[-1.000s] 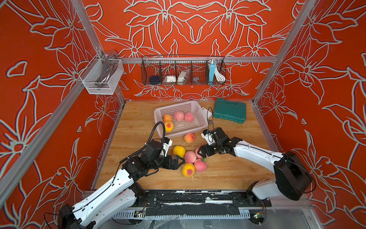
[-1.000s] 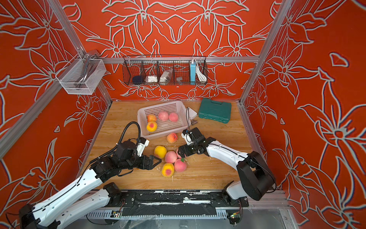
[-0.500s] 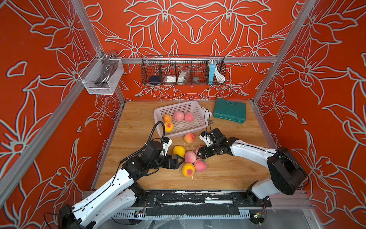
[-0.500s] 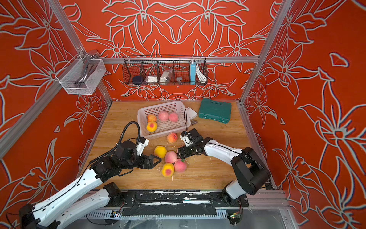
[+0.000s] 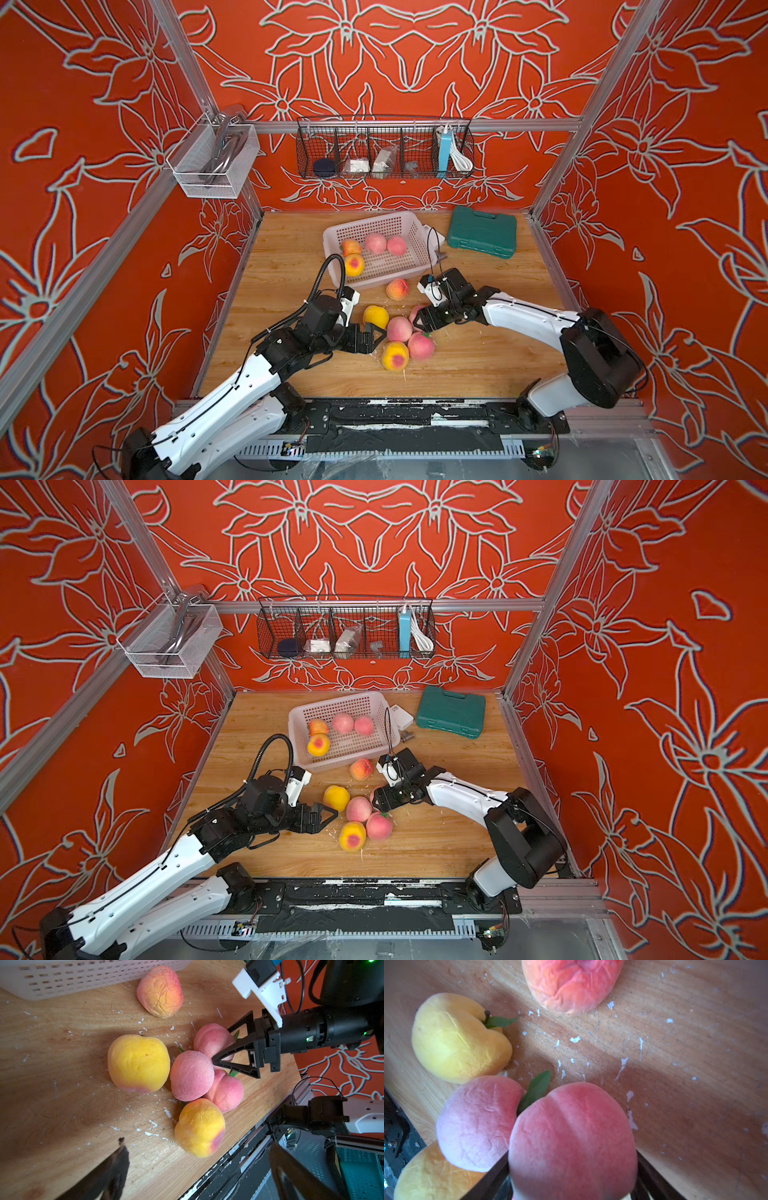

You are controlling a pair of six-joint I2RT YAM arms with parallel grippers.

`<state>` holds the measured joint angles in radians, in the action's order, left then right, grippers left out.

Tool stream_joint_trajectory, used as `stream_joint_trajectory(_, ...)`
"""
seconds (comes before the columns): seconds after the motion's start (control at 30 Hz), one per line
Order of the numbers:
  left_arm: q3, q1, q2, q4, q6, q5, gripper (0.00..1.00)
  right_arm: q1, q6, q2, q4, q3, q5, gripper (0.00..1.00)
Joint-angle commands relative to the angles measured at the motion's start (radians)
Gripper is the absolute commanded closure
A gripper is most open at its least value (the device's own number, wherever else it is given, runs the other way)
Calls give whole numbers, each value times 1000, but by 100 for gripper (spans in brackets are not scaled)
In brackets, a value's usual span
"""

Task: Put the peaches into the basket
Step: Pick up the peach from the center of the board.

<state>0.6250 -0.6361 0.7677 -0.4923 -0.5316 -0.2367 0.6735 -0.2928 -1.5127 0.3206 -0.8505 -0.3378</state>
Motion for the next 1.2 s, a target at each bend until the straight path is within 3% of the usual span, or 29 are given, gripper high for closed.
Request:
stream_joint_trajectory(0.0, 27, -5, -7, -13, 19, 22, 2, 6, 32, 46, 59, -47, 48, 27)
stream_joint_trajectory(0.5, 145, 12, 80, -63, 47, 118, 2, 5, 146, 120, 253, -318, 140, 25)
stream_joint_trajectory(1.17, 241, 164, 200, 1, 78, 22, 2, -21, 298, -358, 376, -931, 280, 24)
